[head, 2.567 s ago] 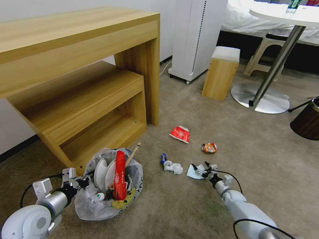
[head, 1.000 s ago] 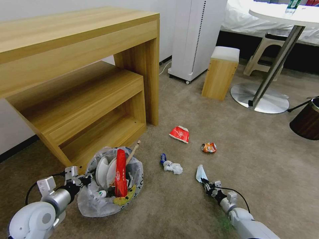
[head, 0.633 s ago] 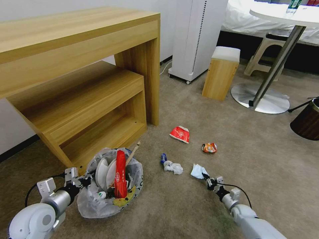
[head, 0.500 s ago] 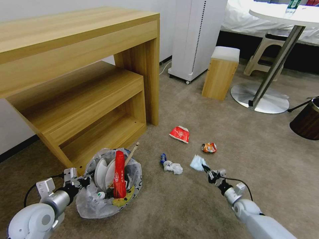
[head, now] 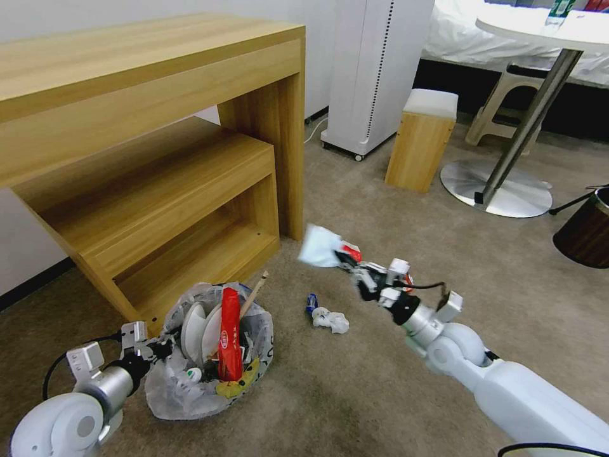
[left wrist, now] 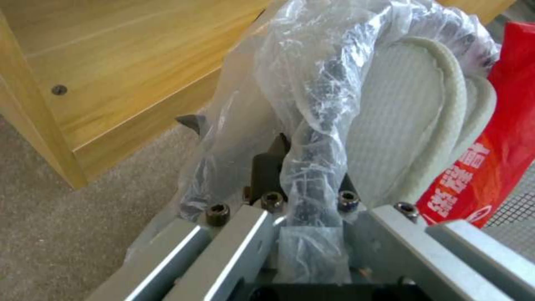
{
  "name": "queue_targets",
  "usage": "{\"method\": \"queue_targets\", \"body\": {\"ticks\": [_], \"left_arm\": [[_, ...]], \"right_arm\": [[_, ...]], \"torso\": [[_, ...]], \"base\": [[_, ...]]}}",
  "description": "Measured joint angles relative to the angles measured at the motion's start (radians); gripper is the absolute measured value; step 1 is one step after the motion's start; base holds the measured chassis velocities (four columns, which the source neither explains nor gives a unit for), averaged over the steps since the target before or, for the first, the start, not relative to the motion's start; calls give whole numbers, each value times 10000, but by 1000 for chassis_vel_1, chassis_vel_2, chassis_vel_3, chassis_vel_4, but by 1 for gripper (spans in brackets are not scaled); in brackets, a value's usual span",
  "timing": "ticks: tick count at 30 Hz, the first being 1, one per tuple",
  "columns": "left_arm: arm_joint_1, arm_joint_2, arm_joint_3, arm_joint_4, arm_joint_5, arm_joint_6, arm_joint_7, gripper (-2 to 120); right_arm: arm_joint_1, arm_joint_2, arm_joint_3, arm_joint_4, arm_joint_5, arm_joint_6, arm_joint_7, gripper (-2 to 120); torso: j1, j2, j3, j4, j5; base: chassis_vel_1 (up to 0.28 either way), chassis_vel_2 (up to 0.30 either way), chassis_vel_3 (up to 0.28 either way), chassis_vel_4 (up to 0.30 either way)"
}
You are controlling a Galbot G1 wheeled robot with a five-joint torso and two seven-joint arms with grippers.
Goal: Pick up the trash bin and place the garbage on the floor into it.
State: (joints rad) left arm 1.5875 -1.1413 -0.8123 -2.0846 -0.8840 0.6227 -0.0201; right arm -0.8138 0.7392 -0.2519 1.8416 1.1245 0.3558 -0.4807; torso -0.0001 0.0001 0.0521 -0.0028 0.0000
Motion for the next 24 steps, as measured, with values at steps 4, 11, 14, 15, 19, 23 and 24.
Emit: {"method": "queue_targets", "body": {"ticks": [4, 11, 14, 15, 19, 23, 24], "left_arm": [[99, -144, -56, -206, 39, 24, -47, 1], [179, -305, -140, -346, 77, 27, -53, 1], [194, -330, -185, -370, 77, 27, -55, 1], [196, -333, -198, -380, 77, 27, -56, 1], [200, -337, -231, -394, 55, 27, -62, 1], [180, -343, -232, -375, 44, 26, -64, 1], [164, -353, -216, -347, 46, 22, -64, 1]], "right_arm": [[1535, -97, -2099, 153, 474, -25, 210, 0], [2164, 494, -3938, -366, 712, 54, 557, 0], [2165, 784, -4416, -612, 682, 88, 716, 0], [2149, 905, -4590, -722, 651, 101, 788, 0], [2085, 1179, -5037, -1064, 587, 154, 995, 0], [1955, 1268, -5289, -1156, 616, 163, 1505, 0], [1917, 1292, -5347, -1145, 655, 152, 1786, 0]], "torso": [[0, 0, 0, 3, -2], [0, 0, 0, 0, -1], [0, 0, 1, 1, -1], [0, -1, 1, 1, -1], [0, 0, 0, 1, -1], [1, 0, 0, 0, -1], [0, 0, 0, 0, -1]], "base": [[0, 0, 0, 0], [0, 0, 0, 0], [0, 0, 0, 0], [0, 0, 0, 0], [0, 0, 0, 0], [0, 0, 0, 0], [0, 0, 0, 0]]}}
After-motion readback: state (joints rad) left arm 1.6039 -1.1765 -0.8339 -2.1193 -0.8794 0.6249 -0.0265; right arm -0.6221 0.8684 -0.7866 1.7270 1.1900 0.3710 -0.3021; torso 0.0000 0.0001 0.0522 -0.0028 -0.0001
